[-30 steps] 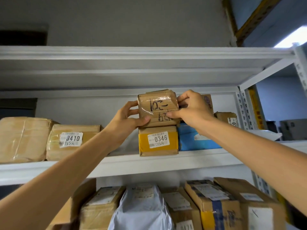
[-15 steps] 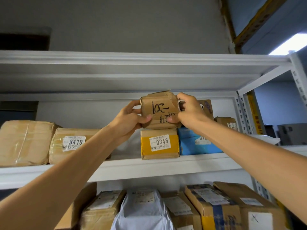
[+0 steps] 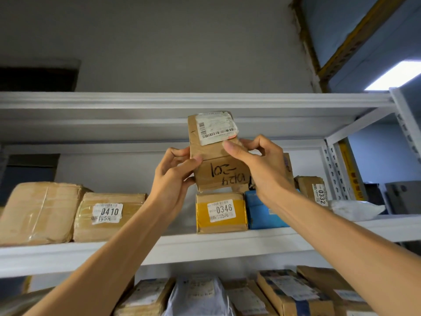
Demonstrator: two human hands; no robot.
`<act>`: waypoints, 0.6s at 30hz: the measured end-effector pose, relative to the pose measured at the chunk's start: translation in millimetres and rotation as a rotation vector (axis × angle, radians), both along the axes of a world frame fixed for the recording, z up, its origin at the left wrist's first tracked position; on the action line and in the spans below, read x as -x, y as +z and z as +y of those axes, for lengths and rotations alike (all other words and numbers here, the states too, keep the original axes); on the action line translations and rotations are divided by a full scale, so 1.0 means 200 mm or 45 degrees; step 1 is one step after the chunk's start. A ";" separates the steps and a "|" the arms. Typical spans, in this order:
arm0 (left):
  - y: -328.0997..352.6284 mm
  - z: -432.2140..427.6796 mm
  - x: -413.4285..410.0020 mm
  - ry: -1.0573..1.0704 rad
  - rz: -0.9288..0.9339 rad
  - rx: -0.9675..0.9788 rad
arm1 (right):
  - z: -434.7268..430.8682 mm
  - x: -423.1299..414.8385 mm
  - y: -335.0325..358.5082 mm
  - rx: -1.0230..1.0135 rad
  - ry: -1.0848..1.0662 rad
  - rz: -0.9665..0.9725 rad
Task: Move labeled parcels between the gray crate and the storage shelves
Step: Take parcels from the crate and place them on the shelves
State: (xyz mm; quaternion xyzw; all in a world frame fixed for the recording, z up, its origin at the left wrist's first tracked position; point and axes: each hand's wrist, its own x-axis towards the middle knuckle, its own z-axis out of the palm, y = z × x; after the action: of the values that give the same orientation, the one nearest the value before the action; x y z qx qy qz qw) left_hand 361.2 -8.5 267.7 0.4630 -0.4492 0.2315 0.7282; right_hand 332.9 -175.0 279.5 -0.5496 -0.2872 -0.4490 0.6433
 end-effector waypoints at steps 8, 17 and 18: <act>-0.09 0.04 0.06 -0.004 0.019 -0.076 | -0.01 0.03 -0.08 0.108 0.093 0.038; -0.14 0.07 0.12 0.010 -0.130 -0.333 | -0.06 0.07 -0.20 0.200 0.167 0.083; -0.14 0.07 0.13 0.025 -0.144 -0.351 | -0.07 0.08 -0.21 0.222 0.155 0.085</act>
State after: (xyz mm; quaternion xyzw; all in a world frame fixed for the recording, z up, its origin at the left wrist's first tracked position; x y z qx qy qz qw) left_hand 335.9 5.5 240.6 0.5493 -0.5124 0.2004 0.6289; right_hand 317.3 -188.1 236.7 -0.5996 -0.3366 -0.3639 0.6283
